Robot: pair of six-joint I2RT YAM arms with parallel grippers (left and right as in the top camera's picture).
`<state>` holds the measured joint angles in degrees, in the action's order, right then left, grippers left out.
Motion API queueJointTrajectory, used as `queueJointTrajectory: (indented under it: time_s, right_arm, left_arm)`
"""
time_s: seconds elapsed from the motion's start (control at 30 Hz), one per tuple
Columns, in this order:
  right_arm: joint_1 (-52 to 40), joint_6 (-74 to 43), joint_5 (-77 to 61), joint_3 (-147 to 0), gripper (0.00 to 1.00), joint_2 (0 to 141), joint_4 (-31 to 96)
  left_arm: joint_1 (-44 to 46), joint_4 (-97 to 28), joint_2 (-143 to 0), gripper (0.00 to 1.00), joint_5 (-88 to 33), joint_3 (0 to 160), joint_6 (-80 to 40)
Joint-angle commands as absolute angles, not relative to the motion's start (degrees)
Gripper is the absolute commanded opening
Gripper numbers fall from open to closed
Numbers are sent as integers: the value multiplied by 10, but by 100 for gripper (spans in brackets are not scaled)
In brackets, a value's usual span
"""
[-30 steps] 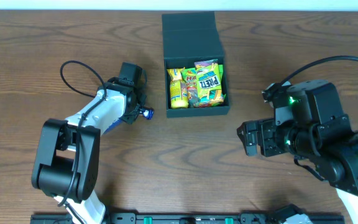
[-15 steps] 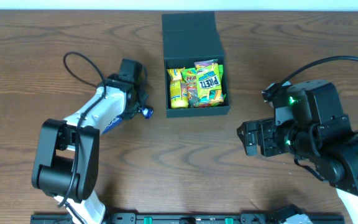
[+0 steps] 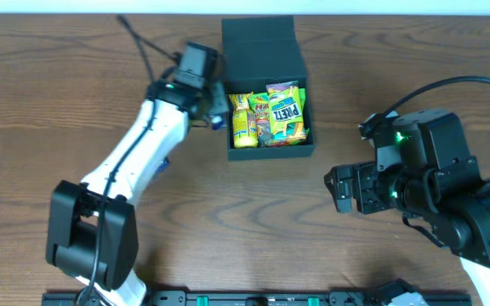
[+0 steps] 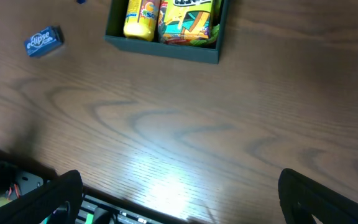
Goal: Pack container
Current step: 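Lower the Dairy Milk bar into the box and release it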
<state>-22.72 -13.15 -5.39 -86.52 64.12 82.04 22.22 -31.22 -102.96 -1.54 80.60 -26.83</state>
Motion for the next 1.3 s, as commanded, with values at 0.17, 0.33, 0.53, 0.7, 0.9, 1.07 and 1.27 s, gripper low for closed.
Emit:
queueJointTrajectory:
  time_s: [0.17, 0.33, 0.53, 0.7, 0.9, 1.07, 1.27]
  right_arm:
    - [-222, -126, -54, -871, 99, 641, 821]
    - [-222, -126, -54, -871, 99, 641, 821]
    - [-222, -126, -54, -871, 99, 641, 821]
    - [-222, -126, -54, -871, 99, 641, 821]
    - [-222, -126, -54, -871, 99, 641, 821]
    - [-222, -126, -54, -871, 99, 641, 821]
    - [-222, -126, -54, -871, 99, 641, 821]
  left_arm:
    - [328, -294, -1015, 6, -15, 820, -193]
    - [353, -272, -1026, 6, -15, 820, -195]
    - [353, -257, -1054, 6, -15, 820, -197]
    - [355, -235, -1064, 6, -15, 820, -214]
    - [354, -229, -1081, 6, -13, 820, -215]
    - [353, -224, -1094, 6, -13, 820, -215]
    - [353, -221, -1098, 27, -10, 820, -214]
